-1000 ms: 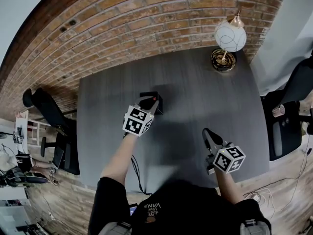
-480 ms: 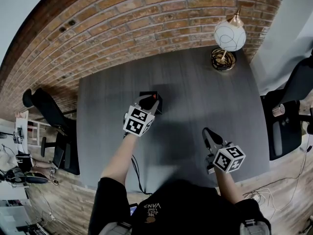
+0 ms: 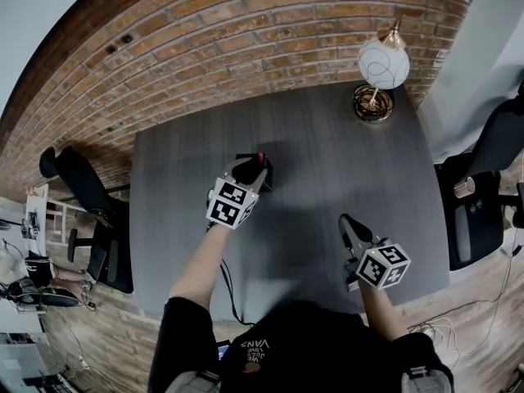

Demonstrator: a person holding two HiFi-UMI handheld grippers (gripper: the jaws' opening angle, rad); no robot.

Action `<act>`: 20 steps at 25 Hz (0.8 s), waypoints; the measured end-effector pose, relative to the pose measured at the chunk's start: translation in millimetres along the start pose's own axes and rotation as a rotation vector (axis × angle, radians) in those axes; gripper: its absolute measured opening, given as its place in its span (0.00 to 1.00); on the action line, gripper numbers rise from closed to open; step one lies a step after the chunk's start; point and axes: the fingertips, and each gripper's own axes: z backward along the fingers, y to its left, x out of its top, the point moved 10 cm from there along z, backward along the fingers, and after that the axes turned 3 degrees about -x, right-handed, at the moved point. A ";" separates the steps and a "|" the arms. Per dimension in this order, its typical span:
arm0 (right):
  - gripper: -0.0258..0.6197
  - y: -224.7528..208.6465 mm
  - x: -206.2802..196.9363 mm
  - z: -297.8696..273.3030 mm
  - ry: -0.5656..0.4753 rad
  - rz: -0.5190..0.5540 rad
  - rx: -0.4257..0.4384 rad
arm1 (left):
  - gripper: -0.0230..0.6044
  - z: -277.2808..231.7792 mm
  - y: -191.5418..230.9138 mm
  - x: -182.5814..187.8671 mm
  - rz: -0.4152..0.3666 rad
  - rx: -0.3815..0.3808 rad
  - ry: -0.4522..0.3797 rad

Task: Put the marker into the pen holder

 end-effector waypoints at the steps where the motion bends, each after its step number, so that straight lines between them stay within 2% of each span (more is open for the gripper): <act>1: 0.04 1.2 0.4 0.9 -0.001 0.002 0.002 | 0.28 2.0 -0.3 0.8 0.000 0.003 -0.006; 7: 0.04 11.5 0.9 6.8 -0.006 0.020 0.017 | 0.28 16.7 -4.0 1.0 0.014 0.028 -0.043; 15: 0.04 31.8 -1.8 19.0 -0.008 0.053 0.040 | 0.27 50.0 -16.7 -6.9 0.073 0.102 -0.146; 20: 0.04 46.7 -6.7 28.1 -0.006 0.073 0.053 | 0.19 79.0 -26.0 -18.1 0.153 0.125 -0.243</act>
